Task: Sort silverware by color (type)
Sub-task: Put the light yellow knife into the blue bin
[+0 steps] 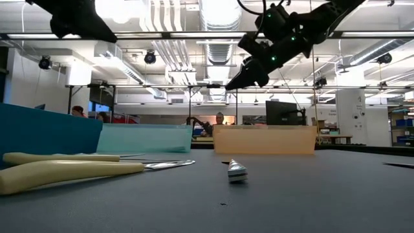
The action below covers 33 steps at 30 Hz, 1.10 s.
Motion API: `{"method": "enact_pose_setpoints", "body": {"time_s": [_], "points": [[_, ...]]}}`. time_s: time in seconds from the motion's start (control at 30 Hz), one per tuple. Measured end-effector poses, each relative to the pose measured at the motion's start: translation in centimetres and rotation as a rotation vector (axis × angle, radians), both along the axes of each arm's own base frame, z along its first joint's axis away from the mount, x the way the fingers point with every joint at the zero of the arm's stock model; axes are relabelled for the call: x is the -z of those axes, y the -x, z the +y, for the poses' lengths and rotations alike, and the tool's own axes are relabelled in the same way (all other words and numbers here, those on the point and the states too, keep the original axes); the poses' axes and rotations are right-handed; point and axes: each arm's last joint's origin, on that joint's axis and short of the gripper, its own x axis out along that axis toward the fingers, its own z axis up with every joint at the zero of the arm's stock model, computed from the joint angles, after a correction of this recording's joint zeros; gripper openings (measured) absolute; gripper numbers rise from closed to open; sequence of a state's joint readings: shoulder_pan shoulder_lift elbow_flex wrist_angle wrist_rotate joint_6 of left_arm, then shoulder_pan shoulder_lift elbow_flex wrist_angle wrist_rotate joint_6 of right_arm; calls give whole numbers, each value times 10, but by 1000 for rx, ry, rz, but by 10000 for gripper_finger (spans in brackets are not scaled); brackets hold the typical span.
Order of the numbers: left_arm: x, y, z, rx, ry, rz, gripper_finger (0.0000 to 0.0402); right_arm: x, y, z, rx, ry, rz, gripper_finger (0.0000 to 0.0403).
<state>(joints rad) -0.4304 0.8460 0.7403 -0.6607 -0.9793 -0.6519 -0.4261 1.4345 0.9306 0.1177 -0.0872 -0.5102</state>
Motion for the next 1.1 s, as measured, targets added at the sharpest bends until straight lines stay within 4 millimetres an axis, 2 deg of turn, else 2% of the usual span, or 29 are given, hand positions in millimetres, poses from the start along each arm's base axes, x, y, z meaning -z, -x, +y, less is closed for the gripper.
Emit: {"method": "enact_pose_setpoints", "body": {"time_s": [0.33, 0.67, 1.1], "points": [[-17, 19, 31, -51, -100, 20, 0, -22, -3, -14, 21, 135, -202, 47], [-27, 29, 54, -28, -133, 49, 0, -61, -6, -28, 55, 200, -317, 47], [-34, 25, 65, 81, -233, 85, 0, -67, -8, -26, 105, 11, -405, 47]]}}
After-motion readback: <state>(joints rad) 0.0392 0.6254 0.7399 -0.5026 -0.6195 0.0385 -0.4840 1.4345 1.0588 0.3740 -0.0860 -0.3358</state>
